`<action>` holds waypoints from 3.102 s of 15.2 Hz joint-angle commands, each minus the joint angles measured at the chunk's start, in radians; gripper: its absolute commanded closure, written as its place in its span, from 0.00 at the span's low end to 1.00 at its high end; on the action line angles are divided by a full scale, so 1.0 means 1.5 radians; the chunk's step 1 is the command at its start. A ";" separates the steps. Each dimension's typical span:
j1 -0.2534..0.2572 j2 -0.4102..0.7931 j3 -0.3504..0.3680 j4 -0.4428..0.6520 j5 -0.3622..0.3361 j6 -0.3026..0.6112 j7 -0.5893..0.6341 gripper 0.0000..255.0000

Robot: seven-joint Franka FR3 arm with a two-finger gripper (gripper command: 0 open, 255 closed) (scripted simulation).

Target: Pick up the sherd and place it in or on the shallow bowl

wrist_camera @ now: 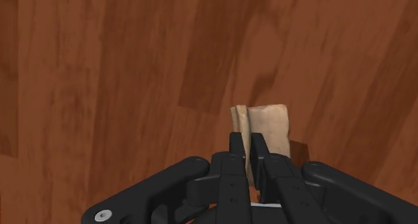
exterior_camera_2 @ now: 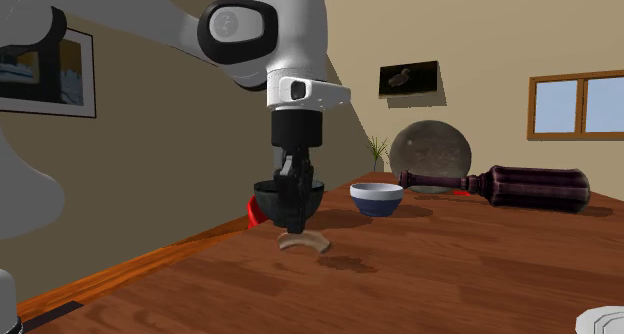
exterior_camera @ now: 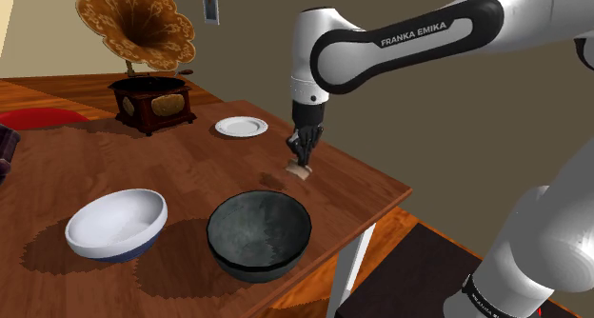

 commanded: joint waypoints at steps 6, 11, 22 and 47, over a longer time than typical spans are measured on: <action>0.004 0.040 0.008 0.024 -0.024 0.005 -0.011 0.00; 0.008 0.085 0.015 0.015 -0.050 0.049 -0.014 0.00; 0.008 0.099 0.015 -0.012 -0.056 0.089 -0.010 0.00; 0.007 0.061 0.013 0.074 -0.039 -0.032 -0.027 1.00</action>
